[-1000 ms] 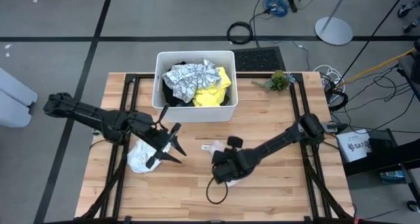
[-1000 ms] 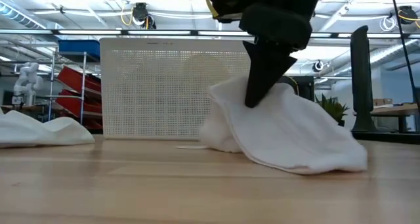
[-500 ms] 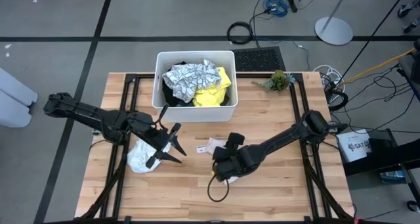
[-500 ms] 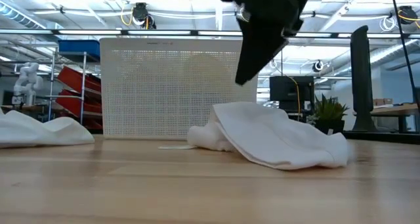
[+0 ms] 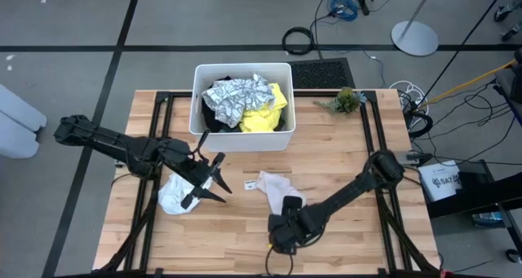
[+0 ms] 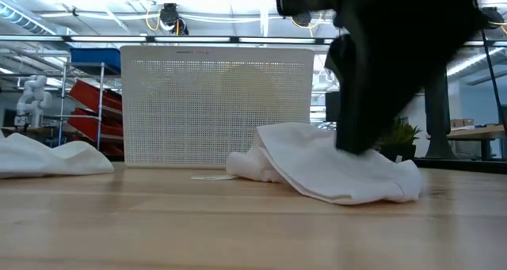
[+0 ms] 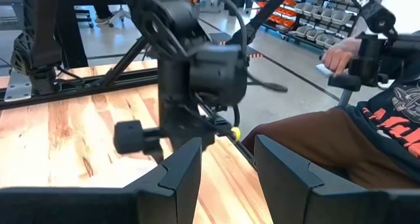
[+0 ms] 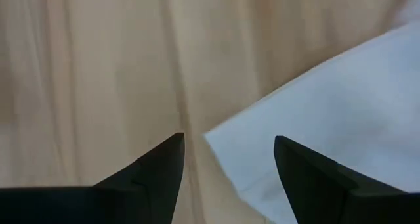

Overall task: Fold laundry
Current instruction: Fold the pink underwear

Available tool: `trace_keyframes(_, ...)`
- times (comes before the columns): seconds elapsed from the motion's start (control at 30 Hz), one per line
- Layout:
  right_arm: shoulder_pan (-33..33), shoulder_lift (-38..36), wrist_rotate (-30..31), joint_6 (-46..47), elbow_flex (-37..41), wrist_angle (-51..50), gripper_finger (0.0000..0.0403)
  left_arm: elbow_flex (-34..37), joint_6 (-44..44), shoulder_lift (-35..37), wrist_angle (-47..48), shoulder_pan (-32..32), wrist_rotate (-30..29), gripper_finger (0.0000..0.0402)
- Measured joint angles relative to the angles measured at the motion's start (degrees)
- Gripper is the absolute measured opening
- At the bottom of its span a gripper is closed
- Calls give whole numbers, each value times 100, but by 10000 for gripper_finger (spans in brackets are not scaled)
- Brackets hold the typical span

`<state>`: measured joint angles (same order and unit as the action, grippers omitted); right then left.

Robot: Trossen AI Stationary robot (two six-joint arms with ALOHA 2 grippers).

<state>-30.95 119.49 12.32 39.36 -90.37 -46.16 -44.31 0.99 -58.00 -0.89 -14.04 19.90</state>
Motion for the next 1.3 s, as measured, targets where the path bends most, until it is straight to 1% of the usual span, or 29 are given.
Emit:
trace_keyframes(0.13, -53, 249, -79, -428, 2, -1, 222, -2, -31, 0, -14, 0, 0, 150)
trace_keyframes(0.33, 68, 349, -71, -455, 4, -119, 221, -2, -35, 0, -12, 0, 0, 150)
trace_keyframes(0.4, 133, 349, -73, -379, 4, -180, 211, -2, -35, 0, -13, 0, 0, 150)
trace_keyframes(0.47, 169, 349, -92, -359, 4, -244, 189, -2, -36, 0, -13, 0, 0, 150)
trace_keyframes(0.53, 208, 349, -246, -360, 4, -307, 150, -2, -37, 0, -13, 0, 0, 150)
trace_keyframes(0.6, 219, 347, -393, -344, 4, -352, 99, -2, -39, 0, -13, 0, 0, 150)
trace_keyframes(0.67, 224, 344, -509, -391, 4, -354, 39, -2, -39, 0, -13, 0, 0, 150)
trace_keyframes(0.7, 224, 330, -548, -434, 2, -387, 21, -2, -40, 0, -11, 0, 0, 150)
trace_keyframes(0.73, 224, 309, -591, -452, 4, -421, 13, -2, -42, 0, -11, 0, 0, 150)
trace_keyframes(0.8, 224, 249, -671, -373, -57, -515, 12, -2, -42, 0, -11, 0, 0, 150)
trace_keyframes(0.9, 192, 139, -631, -243, -486, -1051, 4, -2, -46, 0, -11, 0, 0, 150)
trace_keyframes(0.97, 130, 72, -401, -198, -883, -1457, 3, -2, -112, 0, -9, 0, 0, 150)
trace_keyframes(1.13, -213, 32, 774, -147, -2197, -2390, 2, -2, -142, 0, 14, -2, 0, 150)
trace_keyframes(1.23, -423, 17, 1597, -142, -2863, -2615, 1, -2, -144, -12, 101, -2, 0, 150)
trace_keyframes(1.3, -554, 19, 2007, -129, -3202, -2693, 1, -2, -144, -58, 248, -2, 0, 150)
